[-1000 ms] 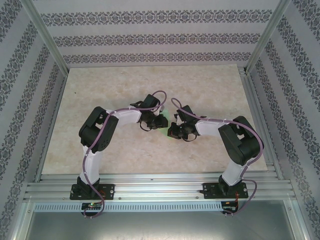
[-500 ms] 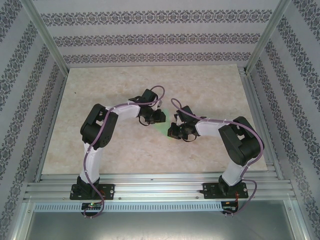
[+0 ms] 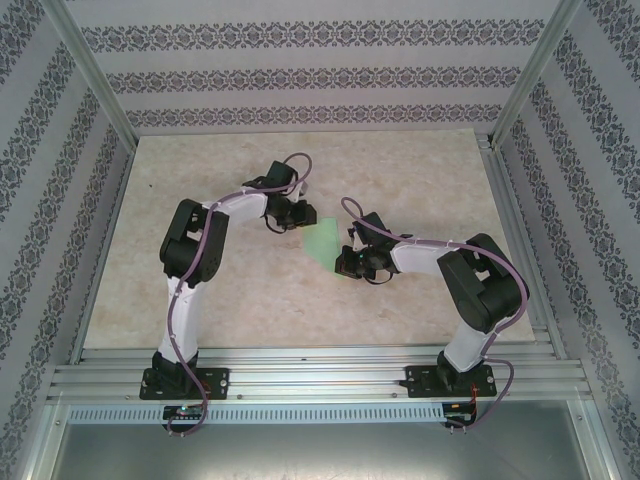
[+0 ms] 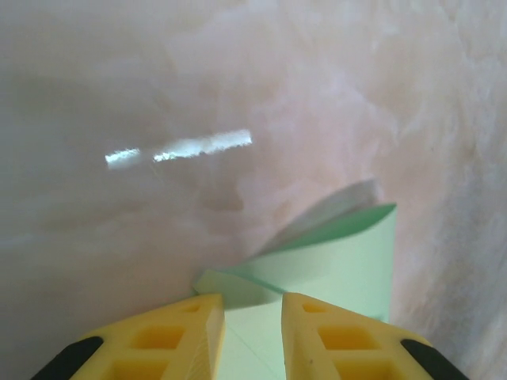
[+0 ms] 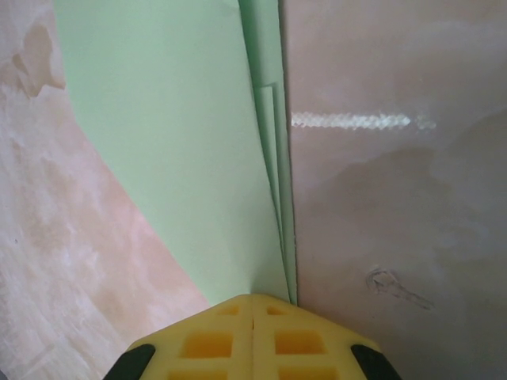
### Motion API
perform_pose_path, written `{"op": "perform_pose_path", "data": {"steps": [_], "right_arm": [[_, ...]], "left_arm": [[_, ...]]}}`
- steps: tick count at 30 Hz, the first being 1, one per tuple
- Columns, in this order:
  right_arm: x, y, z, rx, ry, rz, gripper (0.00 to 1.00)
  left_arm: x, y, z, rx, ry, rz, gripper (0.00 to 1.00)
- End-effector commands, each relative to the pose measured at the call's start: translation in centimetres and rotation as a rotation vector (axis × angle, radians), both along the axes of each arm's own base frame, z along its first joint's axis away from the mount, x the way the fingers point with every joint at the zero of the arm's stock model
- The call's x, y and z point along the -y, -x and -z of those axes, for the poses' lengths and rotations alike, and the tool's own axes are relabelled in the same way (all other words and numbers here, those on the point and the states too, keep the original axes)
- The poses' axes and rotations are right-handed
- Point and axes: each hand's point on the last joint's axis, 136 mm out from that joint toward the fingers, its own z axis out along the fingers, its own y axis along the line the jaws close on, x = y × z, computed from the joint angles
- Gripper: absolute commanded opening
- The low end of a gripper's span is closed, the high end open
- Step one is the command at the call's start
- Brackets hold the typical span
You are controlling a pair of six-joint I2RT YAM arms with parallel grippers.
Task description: Fold a paper plane with a square sheet of paper (fold left side to right side)
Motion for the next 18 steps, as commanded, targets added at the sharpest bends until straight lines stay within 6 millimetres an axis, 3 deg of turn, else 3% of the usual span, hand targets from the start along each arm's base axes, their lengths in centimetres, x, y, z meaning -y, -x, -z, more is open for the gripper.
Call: {"op": "perform_pose_path", "data": {"steps": [1, 7, 11, 15, 18], "right_arm": [[3.8, 5.7, 4.8, -0.213, 0.195, 0.005, 0.05], [3.6, 5.6, 4.6, -0.206, 0.186, -0.001, 0.05], [3.0, 5.1, 4.0, -0.183, 0.158, -0.004, 0.05], [2.9, 4.6, 3.5, -0.169, 0.161, -0.004, 0.05], [3.0, 4.4, 3.5, -0.168, 0.167, 0.001, 0.06]], "left_arm": [[-4.1, -3.9, 1.3, 0.061, -0.096, -0.086, 0.29], [-7.3, -5.8, 0.9, 0.073, -0.118, -0.133, 0.29], [-8.6, -5.3, -2.2, 0.134, -0.112, -0.141, 0.29], [-7.2, -2.7, -6.7, 0.203, 0.021, -0.11, 0.28], [-4.8, 0.1, -9.0, 0.231, 0.132, -0.057, 0.27]]}}
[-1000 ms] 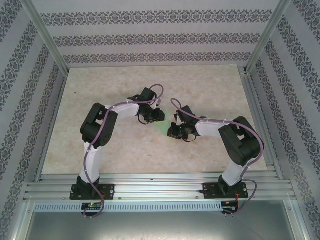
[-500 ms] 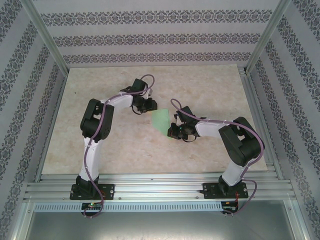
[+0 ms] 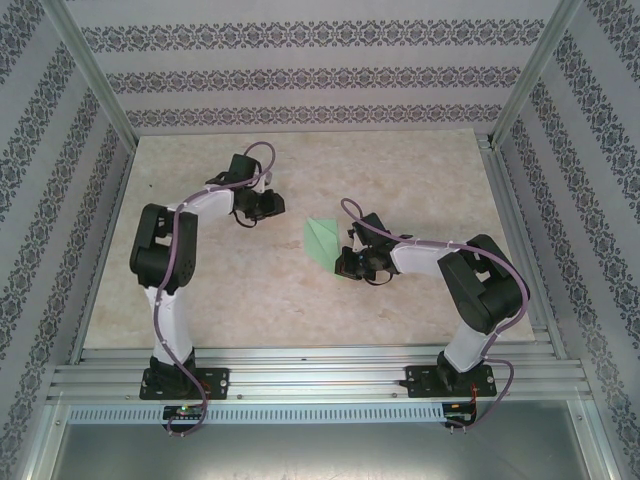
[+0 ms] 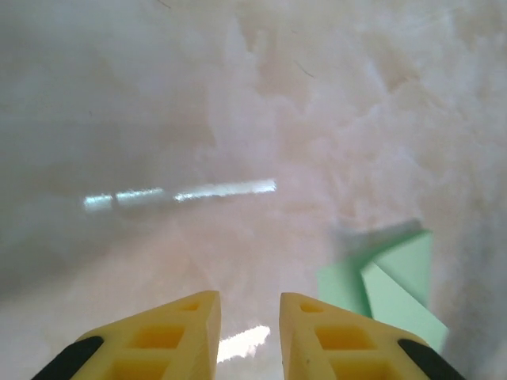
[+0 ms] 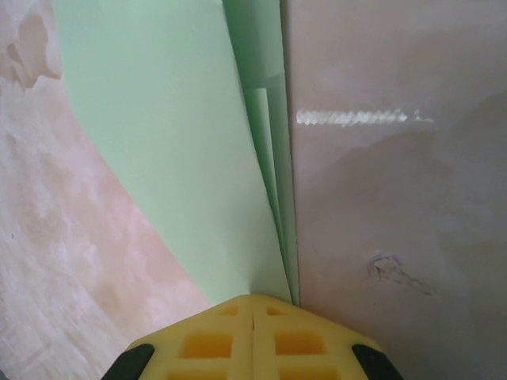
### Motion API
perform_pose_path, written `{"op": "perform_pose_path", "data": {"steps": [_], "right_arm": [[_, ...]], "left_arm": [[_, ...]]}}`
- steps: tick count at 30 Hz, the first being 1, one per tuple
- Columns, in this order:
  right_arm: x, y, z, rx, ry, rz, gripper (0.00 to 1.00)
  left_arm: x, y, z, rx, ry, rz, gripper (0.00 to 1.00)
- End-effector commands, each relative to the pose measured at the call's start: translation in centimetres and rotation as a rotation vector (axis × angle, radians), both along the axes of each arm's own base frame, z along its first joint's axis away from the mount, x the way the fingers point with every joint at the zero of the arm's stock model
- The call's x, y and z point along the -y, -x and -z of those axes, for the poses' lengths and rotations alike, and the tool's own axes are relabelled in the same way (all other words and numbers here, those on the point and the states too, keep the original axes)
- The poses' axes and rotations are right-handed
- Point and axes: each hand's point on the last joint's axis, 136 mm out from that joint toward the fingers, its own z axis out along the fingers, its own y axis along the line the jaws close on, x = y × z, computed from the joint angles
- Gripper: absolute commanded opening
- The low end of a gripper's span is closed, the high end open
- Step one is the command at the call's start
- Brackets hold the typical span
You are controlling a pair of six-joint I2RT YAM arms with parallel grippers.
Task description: Fold a paper plane with a square sheet of paper (fold left side to right side)
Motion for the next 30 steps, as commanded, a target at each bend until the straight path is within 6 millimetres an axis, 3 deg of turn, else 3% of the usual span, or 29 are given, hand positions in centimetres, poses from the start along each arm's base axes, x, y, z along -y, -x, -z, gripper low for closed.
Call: {"op": "perform_pose_path", "data": {"steps": [1, 6, 12, 19, 26, 30], "right_arm": [[3.0, 4.1, 3.6, -0.164, 0.164, 0.002, 0.06], [3.3, 3.9, 3.5, -0.157, 0.184, 0.005, 0.06], [3.2, 3.6, 3.3, -0.151, 0.182, 0.003, 0.06], [2.2, 2.6, 1.1, -0.089, 0.123, 0.009, 0.06], [0.1, -0.9, -5.0, 0.068, -0.031, 0.113, 0.08], [-0.8, -2.8, -5.2, 0.067, -0.045, 0.166, 0.07]], "left_arm": [[4.2, 1.5, -5.2, 0.138, 0.151, 0.1, 0.27], [8.8, 4.7, -3.6, 0.092, 0.207, 0.204, 0.27], [11.8, 4.3, -0.3, 0.043, 0.188, 0.247, 0.25], [11.4, 2.7, 3.9, 0.003, 0.084, 0.222, 0.25], [10.7, 4.2, 6.6, -0.043, 0.057, 0.219, 0.24], [10.4, 5.0, 7.5, -0.058, 0.054, 0.213, 0.24]]}}
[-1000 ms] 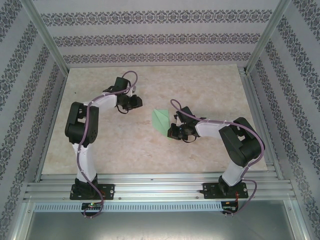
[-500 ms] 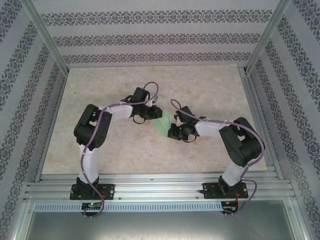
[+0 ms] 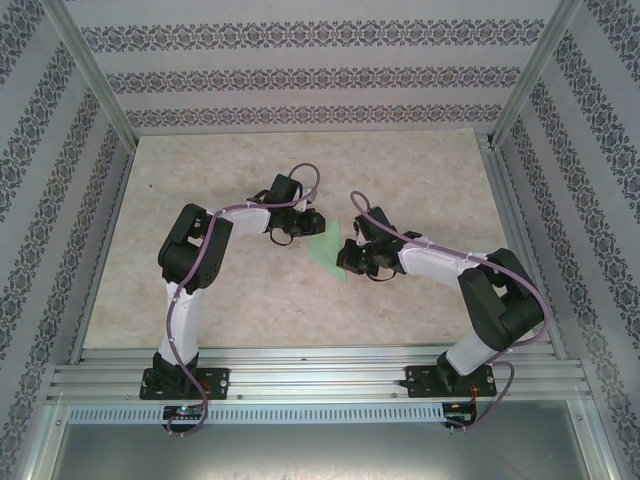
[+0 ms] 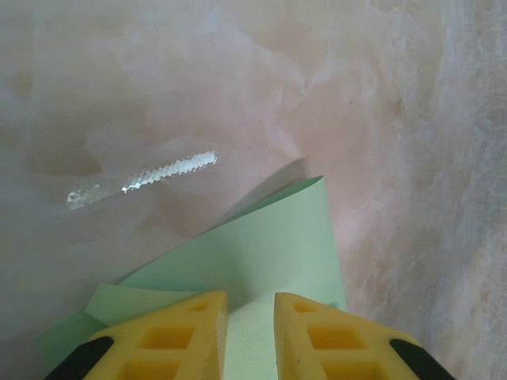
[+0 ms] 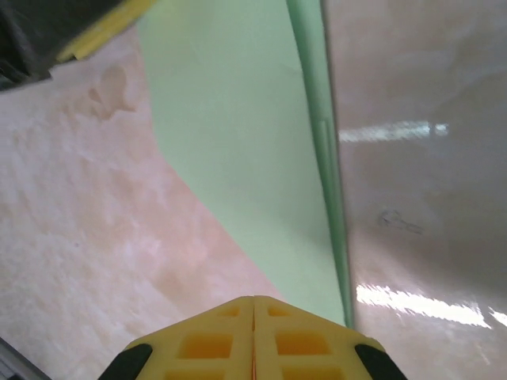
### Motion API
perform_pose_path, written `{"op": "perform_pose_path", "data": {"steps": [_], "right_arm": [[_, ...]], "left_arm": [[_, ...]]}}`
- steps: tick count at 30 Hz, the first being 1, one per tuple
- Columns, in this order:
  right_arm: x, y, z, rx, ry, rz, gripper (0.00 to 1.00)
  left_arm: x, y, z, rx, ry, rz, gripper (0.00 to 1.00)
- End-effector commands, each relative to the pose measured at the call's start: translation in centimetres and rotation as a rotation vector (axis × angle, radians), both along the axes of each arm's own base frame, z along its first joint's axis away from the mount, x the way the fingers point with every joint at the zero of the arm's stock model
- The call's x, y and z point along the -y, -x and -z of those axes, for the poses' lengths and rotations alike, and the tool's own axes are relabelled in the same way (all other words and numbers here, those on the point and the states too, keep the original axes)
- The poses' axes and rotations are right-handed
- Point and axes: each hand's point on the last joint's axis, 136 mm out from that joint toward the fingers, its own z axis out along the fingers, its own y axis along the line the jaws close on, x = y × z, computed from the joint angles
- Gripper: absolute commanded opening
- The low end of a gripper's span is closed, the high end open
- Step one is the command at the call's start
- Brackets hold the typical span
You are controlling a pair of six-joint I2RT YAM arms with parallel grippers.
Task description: Fold a paper plane with a square sheet of paper (fold left side to right side)
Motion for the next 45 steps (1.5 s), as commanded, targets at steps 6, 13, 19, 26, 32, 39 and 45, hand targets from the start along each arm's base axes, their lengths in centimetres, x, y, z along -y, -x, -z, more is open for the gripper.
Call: {"op": "perform_pose_path", "data": {"steps": [6, 13, 19, 26, 32, 39, 45], "right_arm": [[-2.9, -4.2, 0.8, -0.01, 0.005, 0.088, 0.05], [-1.9, -3.8, 4.2, -0.079, 0.114, 0.1, 0.04], [0.4, -1.1, 6.0, -0.131, 0.168, 0.113, 0.04], [2.5, 2.6, 6.9, -0.181, 0.167, 0.132, 0.03], [3.9, 6.3, 7.6, -0.234, 0.215, 0.092, 0.03], [5.9, 9.2, 8.2, -0.27, 0.243, 0.091, 0.03], [4.9, 7.9, 5.1, -0.161, 0.164, 0.029, 0.06]], "left_arm": [[-1.2, 2.2, 4.1, -0.069, -0.077, -0.006, 0.24], [-1.5, 2.1, 4.4, -0.07, -0.098, -0.007, 0.24], [-1.6, 2.0, 4.5, -0.066, -0.115, -0.007, 0.24], [-1.7, 1.8, 4.5, -0.063, -0.125, -0.007, 0.24], [-1.6, 1.6, 4.4, -0.061, -0.13, -0.003, 0.24], [-1.6, 1.4, 4.1, -0.058, -0.13, -0.002, 0.24], [-0.9, 1.1, 1.8, -0.032, -0.088, 0.013, 0.27]]}}
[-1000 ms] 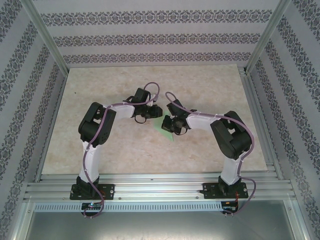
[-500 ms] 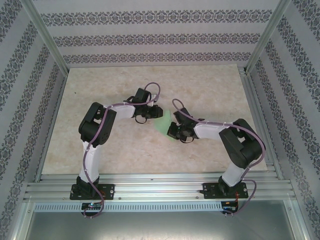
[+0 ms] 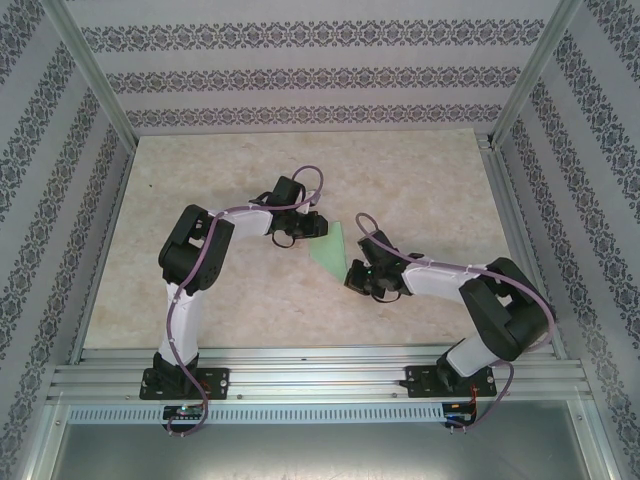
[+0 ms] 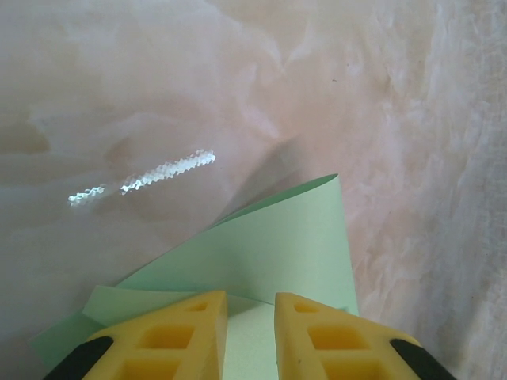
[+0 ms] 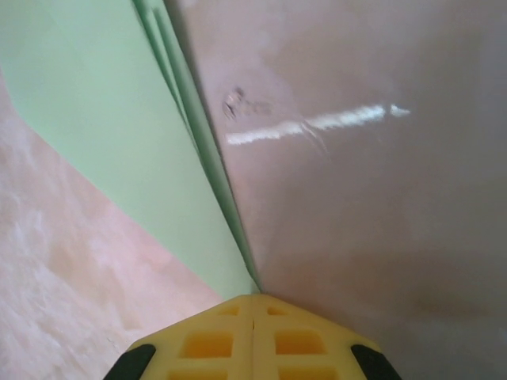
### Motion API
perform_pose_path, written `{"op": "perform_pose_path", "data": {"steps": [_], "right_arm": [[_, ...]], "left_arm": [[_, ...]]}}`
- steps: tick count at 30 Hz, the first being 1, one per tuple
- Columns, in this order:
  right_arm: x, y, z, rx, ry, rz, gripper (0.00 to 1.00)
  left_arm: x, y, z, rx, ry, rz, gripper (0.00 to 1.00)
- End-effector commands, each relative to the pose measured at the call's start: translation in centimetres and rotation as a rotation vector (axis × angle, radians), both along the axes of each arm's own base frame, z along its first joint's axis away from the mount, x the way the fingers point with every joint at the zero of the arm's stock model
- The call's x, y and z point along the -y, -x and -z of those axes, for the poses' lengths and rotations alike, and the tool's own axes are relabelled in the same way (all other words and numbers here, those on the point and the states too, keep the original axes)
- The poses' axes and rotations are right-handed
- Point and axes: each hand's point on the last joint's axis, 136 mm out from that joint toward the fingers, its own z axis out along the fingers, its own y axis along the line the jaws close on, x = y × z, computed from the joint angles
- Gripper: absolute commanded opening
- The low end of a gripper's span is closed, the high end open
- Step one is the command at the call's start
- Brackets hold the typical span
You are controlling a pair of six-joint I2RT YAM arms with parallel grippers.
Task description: Fold a paper plane with a square sheet of paper (fold left side to right side)
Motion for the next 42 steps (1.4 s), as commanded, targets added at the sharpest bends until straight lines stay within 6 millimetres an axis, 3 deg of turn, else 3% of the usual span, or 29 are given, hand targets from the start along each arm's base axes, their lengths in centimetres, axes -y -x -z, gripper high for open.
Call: {"op": "perform_pose_path", "data": {"steps": [1, 5, 9, 13, 16, 22, 27, 34, 38, 42], "right_arm": [[2.1, 2.6, 0.1, -0.059, 0.085, -0.062, 0.11], [2.2, -0.4, -2.9, 0.071, 0.081, -0.117, 0.24], [1.4, -3.6, -4.9, 0.195, 0.029, -0.162, 0.41], [0.1, -6.6, -6.0, 0.276, -0.071, -0.205, 0.48], [-0.8, -8.3, -6.2, 0.299, -0.115, -0.241, 0.49], [-0.1, -9.6, -4.8, 0.274, -0.095, -0.214, 0.49], [0.5, -8.8, -4.9, 0.284, -0.119, -0.18, 0.49], [1.2, -6.9, -5.2, 0.286, -0.145, -0.154, 0.49], [1.5, -6.1, -5.5, 0.296, -0.181, -0.139, 0.5], [2.0, -5.7, -6.3, 0.328, -0.242, -0.097, 0.56]], "left_arm": [[-1.3, 0.4, 1.2, -0.031, -0.063, -0.009, 0.28], [-0.2, -0.2, -4.1, 0.018, 0.059, 0.005, 0.34], [-1.1, -0.6, -8.9, 0.084, 0.114, -0.014, 0.41], [-2.9, 0.2, -10.7, 0.112, 0.119, -0.051, 0.45], [-3.5, 1.5, -10.1, 0.08, 0.13, -0.077, 0.46], [-2.4, 2.6, -6.6, -0.036, 0.208, -0.092, 0.46], [-0.3, 2.2, -4.7, -0.076, 0.231, -0.069, 0.45], [0.8, 1.5, -2.4, -0.119, 0.214, -0.073, 0.41], [1.8, 1.3, -2.5, -0.12, 0.253, -0.051, 0.34], [2.7, 1.1, -4.2, -0.091, 0.32, -0.028, 0.16]]}}
